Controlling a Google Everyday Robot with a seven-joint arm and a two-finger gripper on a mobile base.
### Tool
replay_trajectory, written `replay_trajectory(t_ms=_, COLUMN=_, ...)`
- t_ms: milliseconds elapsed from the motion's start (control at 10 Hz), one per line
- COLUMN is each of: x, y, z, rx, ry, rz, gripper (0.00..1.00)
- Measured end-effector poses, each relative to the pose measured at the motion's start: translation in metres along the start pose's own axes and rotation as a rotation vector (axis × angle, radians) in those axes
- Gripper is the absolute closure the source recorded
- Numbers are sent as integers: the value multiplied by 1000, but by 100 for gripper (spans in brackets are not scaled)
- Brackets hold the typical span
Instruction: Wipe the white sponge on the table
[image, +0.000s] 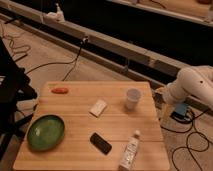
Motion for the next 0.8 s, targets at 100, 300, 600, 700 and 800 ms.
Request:
replay_trajectory(t_ms=100, x=-11, y=-7, z=5, rx=-15, ry=-8, rz=-40, gripper=20)
replay_trajectory(t_ms=300, x=-51, y=-31, z=14, rx=-39, ry=-27, rz=-176, gripper=20)
replay_trajectory(t_ms=600, x=-122, y=-54, z=16, rx=-36, ry=-83, rz=-347, gripper=20)
replay_trajectory(t_ms=700, x=-145, y=-56, z=18, rx=-40, ry=-106, rz=-395, gripper=20)
replay_trajectory(t_ms=800, x=-175, y=-53, z=23, rx=-48, ry=-135, rz=-458, gripper=20)
